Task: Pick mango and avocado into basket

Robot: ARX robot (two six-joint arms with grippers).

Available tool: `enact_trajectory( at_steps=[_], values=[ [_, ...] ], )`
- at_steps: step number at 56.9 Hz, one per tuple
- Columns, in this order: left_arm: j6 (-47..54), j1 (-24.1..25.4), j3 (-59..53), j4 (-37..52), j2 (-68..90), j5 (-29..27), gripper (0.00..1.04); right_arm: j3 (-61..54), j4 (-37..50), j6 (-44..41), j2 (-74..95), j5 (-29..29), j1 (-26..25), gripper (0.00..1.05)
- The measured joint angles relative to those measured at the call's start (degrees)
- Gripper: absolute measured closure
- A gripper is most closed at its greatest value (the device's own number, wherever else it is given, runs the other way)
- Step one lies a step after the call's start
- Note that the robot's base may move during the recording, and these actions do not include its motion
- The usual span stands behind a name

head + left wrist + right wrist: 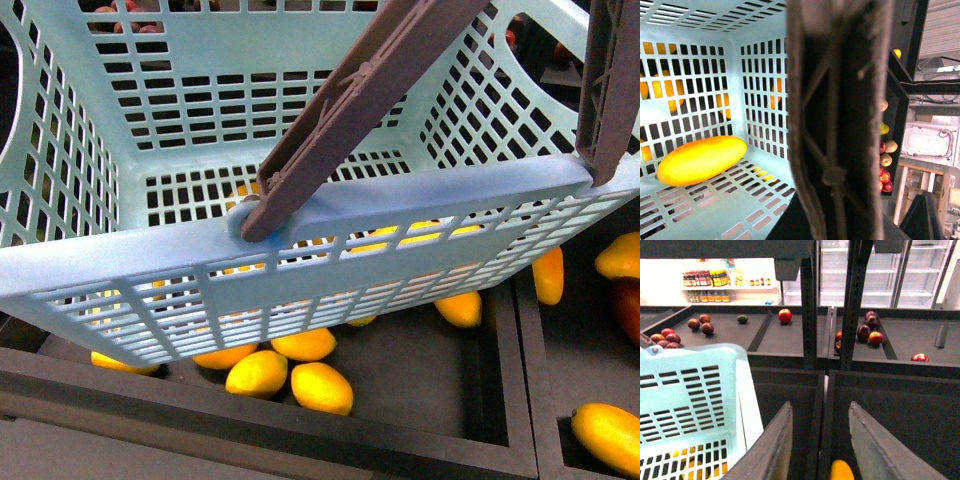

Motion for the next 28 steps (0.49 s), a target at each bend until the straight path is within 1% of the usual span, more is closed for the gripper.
enact_trajectory(
  at_steps=[2,3,10,28],
  values=[
    [0.0,0.0,0.0,0.0,0.0,0.2,0.99,-0.9,0.1,-0.2,-0.8,-1.6,-0.9,0.81],
    [-0.1,0.0,0.0,0.0,0.0,0.2,0.99,-1.8,0.2,-0.4,-1.7,-2.7,-1.7,0.86],
    [0.1,0.2,0.0,0.0,0.0,-0.5,0.99,-4.9,0.4,-0.8,-5.0,-2.8,-3.1,1.03],
    [0.0,0.1,0.0,0.0,0.0,-0.2,0.99,-11.5,-1.9,-1.1,-14.0,-2.9,-3.2,1.02]
  ],
)
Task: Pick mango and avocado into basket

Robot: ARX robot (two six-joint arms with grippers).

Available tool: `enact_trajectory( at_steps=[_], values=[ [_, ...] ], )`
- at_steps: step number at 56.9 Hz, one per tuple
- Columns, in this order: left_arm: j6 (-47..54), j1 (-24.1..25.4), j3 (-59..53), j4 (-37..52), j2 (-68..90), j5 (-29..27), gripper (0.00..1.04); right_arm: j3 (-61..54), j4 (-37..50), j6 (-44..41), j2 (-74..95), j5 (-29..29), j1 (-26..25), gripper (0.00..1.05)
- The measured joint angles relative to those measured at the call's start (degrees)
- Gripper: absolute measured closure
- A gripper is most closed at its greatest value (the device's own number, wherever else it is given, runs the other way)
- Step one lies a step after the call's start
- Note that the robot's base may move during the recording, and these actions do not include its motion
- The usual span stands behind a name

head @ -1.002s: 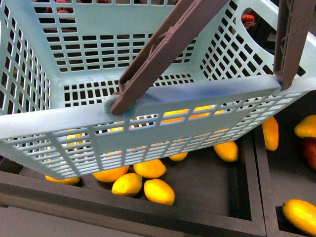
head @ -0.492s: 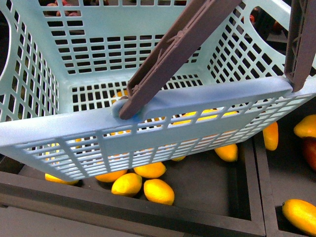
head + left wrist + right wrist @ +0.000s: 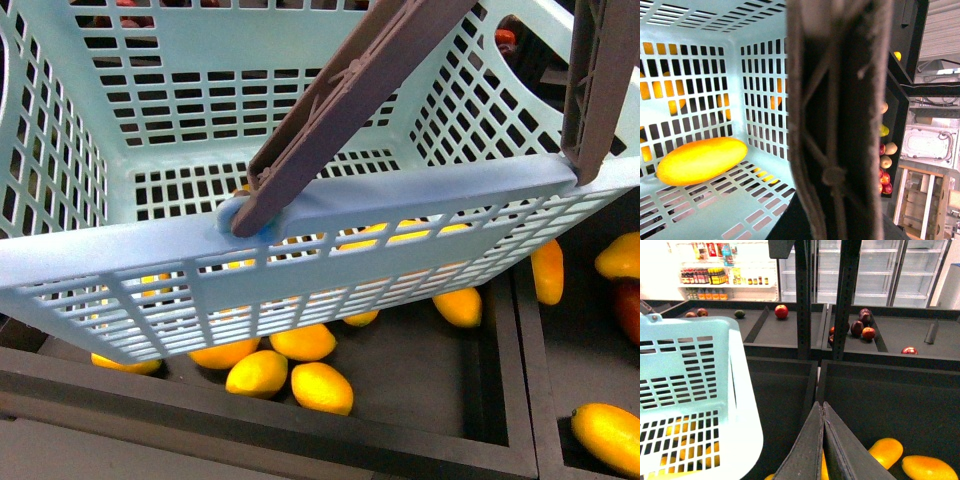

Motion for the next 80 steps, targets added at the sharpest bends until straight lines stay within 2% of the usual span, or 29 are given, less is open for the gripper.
enact_trajectory(
  at_steps=[23,30,59,80],
  values=[
    [0.0,0.0,0.0,0.0,0.0,0.0,0.99,-4.9,-8.5,0.0,-13.5,0.0,0.0,1.02],
    [0.0,0.0,0.0,0.0,0.0,-0.1,0.99,-7.2,-7.3,0.0,-15.0,0.0,0.0,1.02],
    [0.0,0.0,0.0,0.0,0.0,-0.1,0.99,-7.4,-23.6,0.0,-32.0,-0.2,0.0,1.02],
    [0.0,0.0,0.0,0.0,0.0,-0.1,0.99,-7.4,-29.2,-0.1,-37.6,-0.2,0.0,1.02]
  ],
)
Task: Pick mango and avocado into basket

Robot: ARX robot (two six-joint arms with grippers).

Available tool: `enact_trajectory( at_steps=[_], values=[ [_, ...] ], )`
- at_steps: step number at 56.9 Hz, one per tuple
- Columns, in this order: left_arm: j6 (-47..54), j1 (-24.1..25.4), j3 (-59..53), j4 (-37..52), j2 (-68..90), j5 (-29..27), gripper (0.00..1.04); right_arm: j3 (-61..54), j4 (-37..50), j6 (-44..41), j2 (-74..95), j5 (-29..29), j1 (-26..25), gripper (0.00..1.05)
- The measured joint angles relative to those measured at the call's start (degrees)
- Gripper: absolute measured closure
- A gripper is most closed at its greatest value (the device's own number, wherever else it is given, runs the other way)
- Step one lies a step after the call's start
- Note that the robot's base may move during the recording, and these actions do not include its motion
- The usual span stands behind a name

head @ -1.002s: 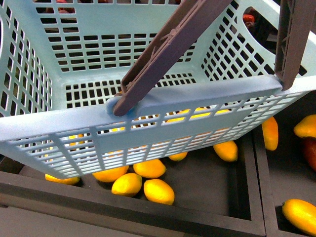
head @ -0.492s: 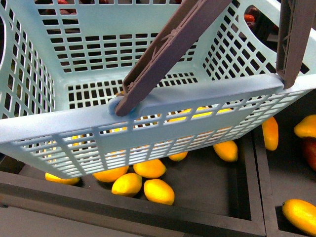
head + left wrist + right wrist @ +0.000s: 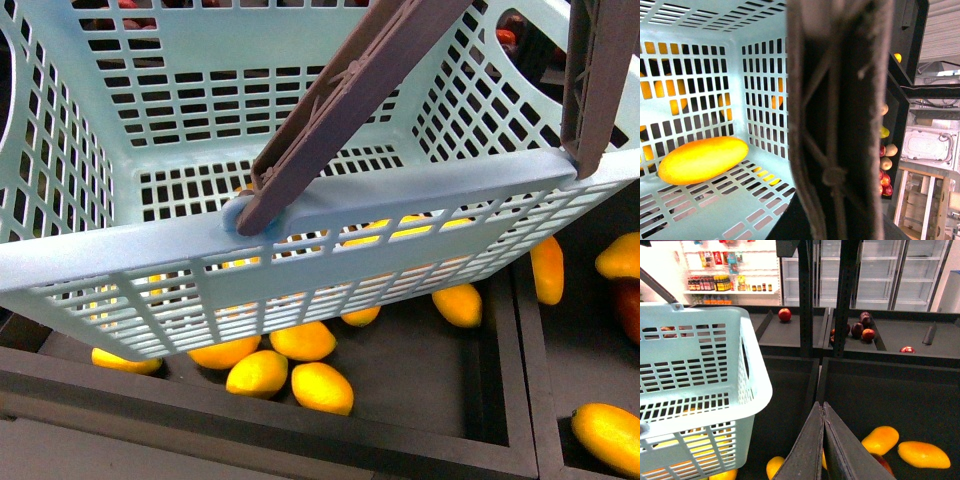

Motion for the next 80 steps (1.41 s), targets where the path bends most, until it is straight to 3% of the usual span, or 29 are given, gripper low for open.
enact_trajectory(
  at_steps=[8,21,36,49,80],
  values=[
    [0.0,0.0,0.0,0.0,0.0,0.0,0.99,0.0,-10.0,0.0,-8.7,0.0,0.0,1.02],
    [0.0,0.0,0.0,0.0,0.0,0.1,0.99,0.0,-10.4,-0.1,-10.0,0.0,0.0,1.02],
    [0.0,0.0,0.0,0.0,0.0,0.0,0.99,0.0,-10.4,-0.1,-10.0,0.0,0.0,0.6],
    [0.0,0.0,0.0,0.0,0.0,0.0,0.99,0.0,-10.4,-0.1,-10.0,0.0,0.0,0.06],
    [0.1,-0.2,0.0,0.0,0.1,-0.1,0.99,0.0,-10.6,-0.1,-10.1,0.0,0.0,0.08]
  ],
)
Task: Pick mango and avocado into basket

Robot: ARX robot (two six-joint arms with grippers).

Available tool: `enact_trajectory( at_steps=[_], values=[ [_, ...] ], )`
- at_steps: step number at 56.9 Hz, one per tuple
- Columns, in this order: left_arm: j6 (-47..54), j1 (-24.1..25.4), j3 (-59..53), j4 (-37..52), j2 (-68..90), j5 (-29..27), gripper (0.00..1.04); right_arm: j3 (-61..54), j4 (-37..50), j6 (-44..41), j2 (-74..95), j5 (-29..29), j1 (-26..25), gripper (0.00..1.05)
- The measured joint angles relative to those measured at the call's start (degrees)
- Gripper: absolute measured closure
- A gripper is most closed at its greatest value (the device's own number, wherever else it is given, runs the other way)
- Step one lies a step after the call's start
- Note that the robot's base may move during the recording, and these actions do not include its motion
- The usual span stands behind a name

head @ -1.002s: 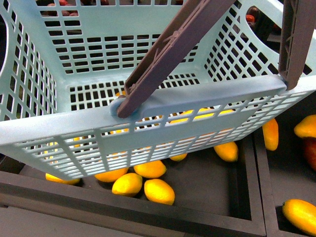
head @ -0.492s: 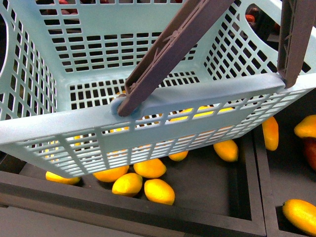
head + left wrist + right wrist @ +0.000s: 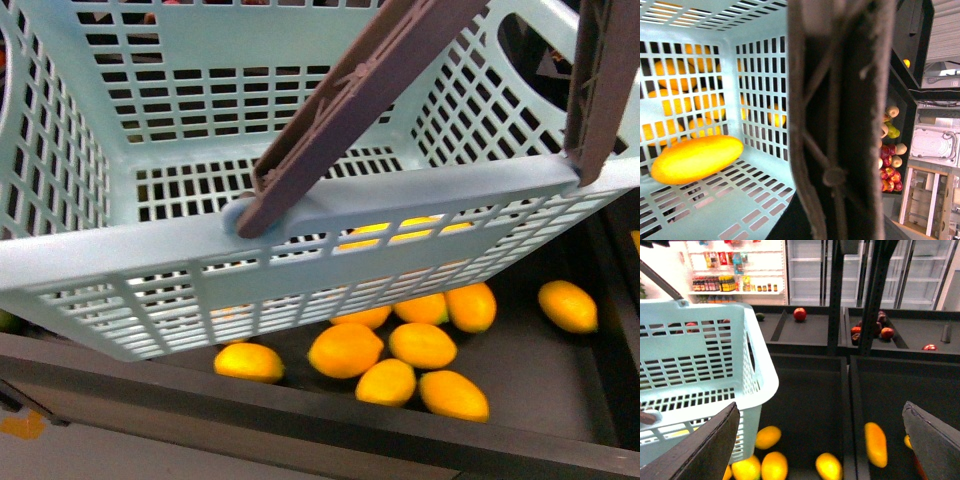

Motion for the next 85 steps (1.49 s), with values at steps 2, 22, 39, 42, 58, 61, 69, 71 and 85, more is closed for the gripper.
enact_trajectory(
  at_steps=[2,22,39,42,58,61,69,71,85],
  values=[
    [0.0,0.1,0.0,0.0,0.0,0.0,0.99,0.0,-0.2,0.0,0.0,0.0,0.0,0.08],
    [-0.1,0.2,0.0,-0.1,0.1,0.2,0.99,0.0,0.0,0.0,0.0,0.0,0.0,0.08],
    [0.0,0.2,0.0,-0.1,0.0,0.1,0.99,0.0,0.0,0.0,0.0,0.0,0.0,0.08],
    [0.1,0.3,0.0,-0.1,0.1,-0.1,0.99,0.0,0.0,0.0,0.0,-0.2,0.0,0.08],
    [-0.1,0.3,0.0,-0.2,0.0,0.2,0.99,0.0,0.0,0.0,0.0,-0.1,0.0,0.08],
    [0.0,0.3,0.0,-0.2,0.0,0.1,0.99,0.0,0.0,0.0,0.0,0.0,0.0,0.08],
    [-0.1,0.3,0.0,-0.2,0.0,0.2,0.99,0.0,0.0,0.0,0.0,0.0,0.0,0.08],
    [0.0,0.3,0.0,-0.2,0.0,0.0,0.99,0.0,0.0,0.0,0.0,-0.1,0.0,0.08],
    [0.1,0.3,0.0,-0.2,0.0,0.0,0.99,0.0,-0.1,0.0,0.0,-0.3,0.0,0.08]
  ],
)
